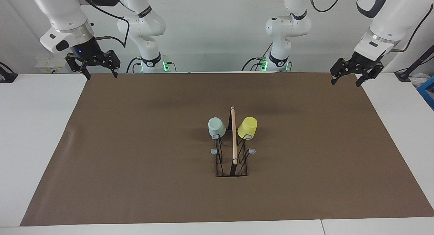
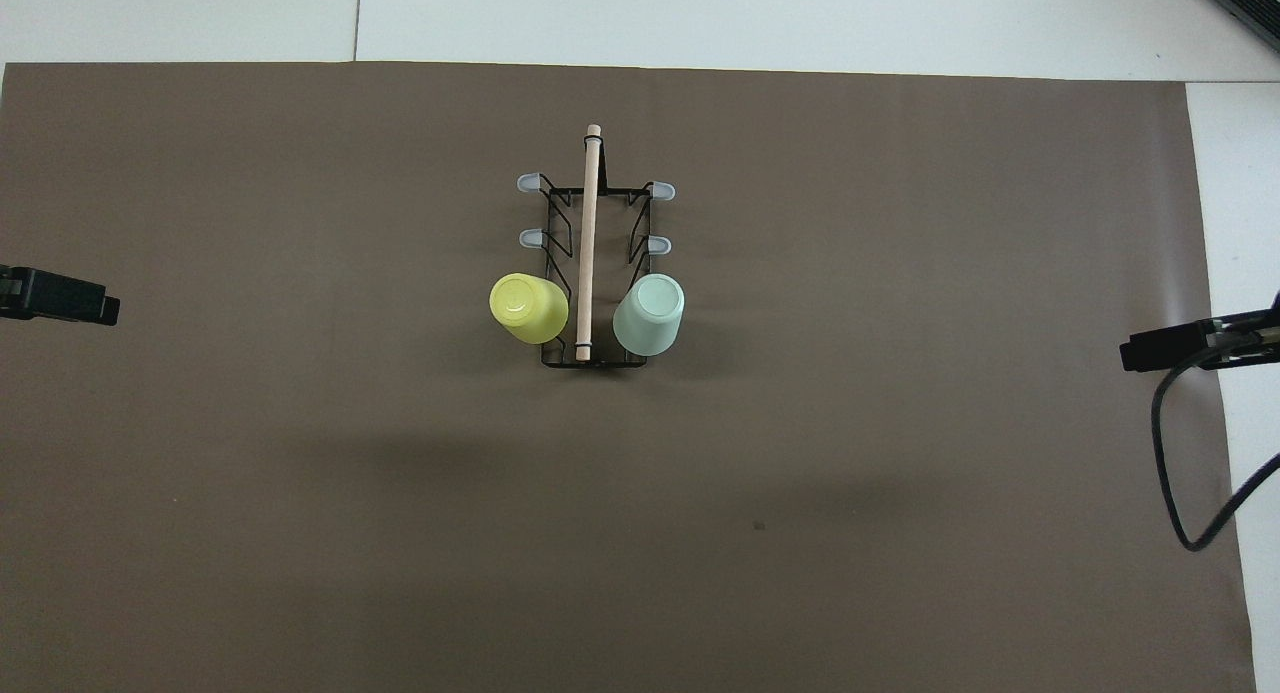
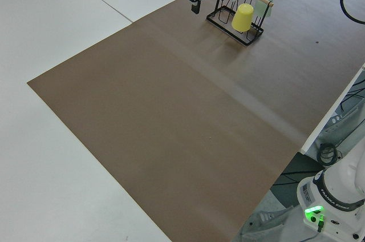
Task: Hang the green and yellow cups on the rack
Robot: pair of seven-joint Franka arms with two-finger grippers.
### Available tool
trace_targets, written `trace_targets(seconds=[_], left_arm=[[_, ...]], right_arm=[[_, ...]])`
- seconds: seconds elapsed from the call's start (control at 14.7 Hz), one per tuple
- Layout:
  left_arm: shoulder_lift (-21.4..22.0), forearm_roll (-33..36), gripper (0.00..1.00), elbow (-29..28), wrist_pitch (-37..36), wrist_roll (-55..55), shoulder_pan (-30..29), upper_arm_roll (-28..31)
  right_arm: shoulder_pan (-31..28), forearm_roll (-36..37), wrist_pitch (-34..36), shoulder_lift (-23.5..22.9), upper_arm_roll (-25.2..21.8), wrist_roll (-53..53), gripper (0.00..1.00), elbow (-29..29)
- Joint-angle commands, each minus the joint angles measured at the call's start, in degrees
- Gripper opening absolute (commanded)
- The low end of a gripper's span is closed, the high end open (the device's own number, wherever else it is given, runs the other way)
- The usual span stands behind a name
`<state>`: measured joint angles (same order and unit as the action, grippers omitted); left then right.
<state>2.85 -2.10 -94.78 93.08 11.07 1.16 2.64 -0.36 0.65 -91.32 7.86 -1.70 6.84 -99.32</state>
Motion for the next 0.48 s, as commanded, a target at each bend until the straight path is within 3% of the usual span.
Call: trace_targets(seconds=[0.0,0.41], left_arm=[[0.7,0.2,1.0,-0.9,0.5,0.9,0.1,0.1],[-1.2,2.7,1.0,2.9,-1.2,1.1,0.2,-0.4]], right_arm=[[-0.2,0.1,-0.6,0.5,0.0,-0.7,1.0,-0.2],[-0.2,0.0,-0.6,0.5,0.0,-0.6,1.0,-0.3]])
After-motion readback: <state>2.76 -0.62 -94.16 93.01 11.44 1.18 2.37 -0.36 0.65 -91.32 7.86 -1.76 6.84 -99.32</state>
